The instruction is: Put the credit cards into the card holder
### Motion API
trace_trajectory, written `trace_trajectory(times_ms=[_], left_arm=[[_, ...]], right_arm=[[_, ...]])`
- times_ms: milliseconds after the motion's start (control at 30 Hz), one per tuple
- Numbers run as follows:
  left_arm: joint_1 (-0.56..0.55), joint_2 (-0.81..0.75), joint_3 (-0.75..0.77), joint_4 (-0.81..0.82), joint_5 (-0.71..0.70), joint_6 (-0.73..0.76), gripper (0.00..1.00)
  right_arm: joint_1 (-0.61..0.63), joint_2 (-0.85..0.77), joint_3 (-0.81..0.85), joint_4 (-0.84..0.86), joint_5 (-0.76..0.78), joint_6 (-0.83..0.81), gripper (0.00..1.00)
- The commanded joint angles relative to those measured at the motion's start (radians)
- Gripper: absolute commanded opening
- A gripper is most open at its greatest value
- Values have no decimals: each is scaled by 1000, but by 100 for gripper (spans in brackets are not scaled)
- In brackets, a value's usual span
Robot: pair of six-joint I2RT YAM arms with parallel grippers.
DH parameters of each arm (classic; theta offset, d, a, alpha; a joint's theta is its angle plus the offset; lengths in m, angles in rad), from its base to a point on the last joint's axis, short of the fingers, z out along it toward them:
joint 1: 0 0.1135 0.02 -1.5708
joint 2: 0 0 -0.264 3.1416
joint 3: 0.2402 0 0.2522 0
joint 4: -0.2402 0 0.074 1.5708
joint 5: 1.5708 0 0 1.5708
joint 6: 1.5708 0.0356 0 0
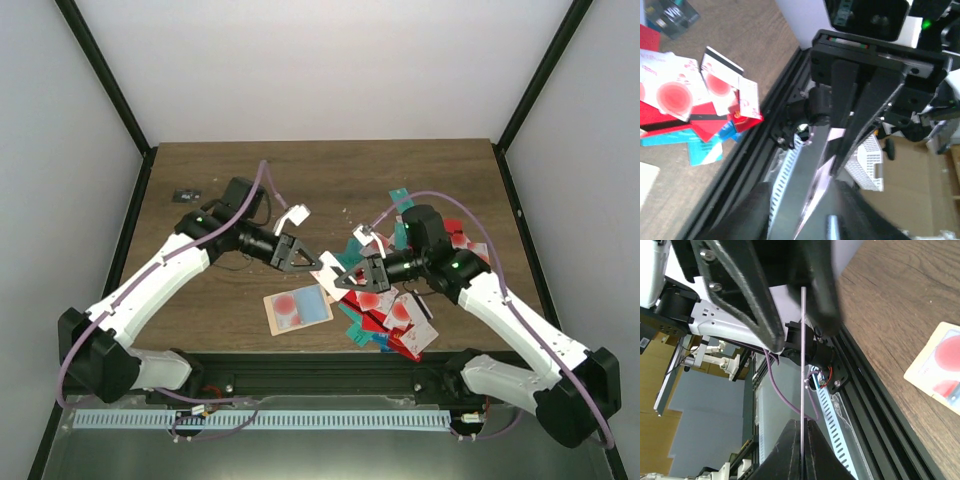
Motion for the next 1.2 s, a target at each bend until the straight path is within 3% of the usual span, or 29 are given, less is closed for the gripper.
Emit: trace_trajectory(times_ms=[0,33,100,167,433,667,833,1033,1167], left_arm=[[1,-27,58,98,-154,-100,50],[6,-39,51,139,-200,-154,56],[14,-90,10,263,-233,-268,81],[16,-140,-40,394,-258,-382,93],[17,-257,-264,833,-279,-697,92],[14,-239,-306,974,-266,-789,76],[9,-238,-321,1026,-273,-818,46],[-8,-237,-340,1074,-283,-841,29],[-24,-223,-342,1083,-293,-841,9]], right_arm=[[-4,-33,-9,101,-2,89,1],[-4,-40,-9,117,22,113,1],[-4,-49,-12,168,64,170,1],[-5,-55,-10,221,115,233,1],[-4,-55,-82,700,197,585,1],[-4,-5,-24,757,150,581,1],[-4,6,-30,825,153,620,1],[-5,22,-27,870,153,643,1],[-4,30,-26,867,143,642,1]])
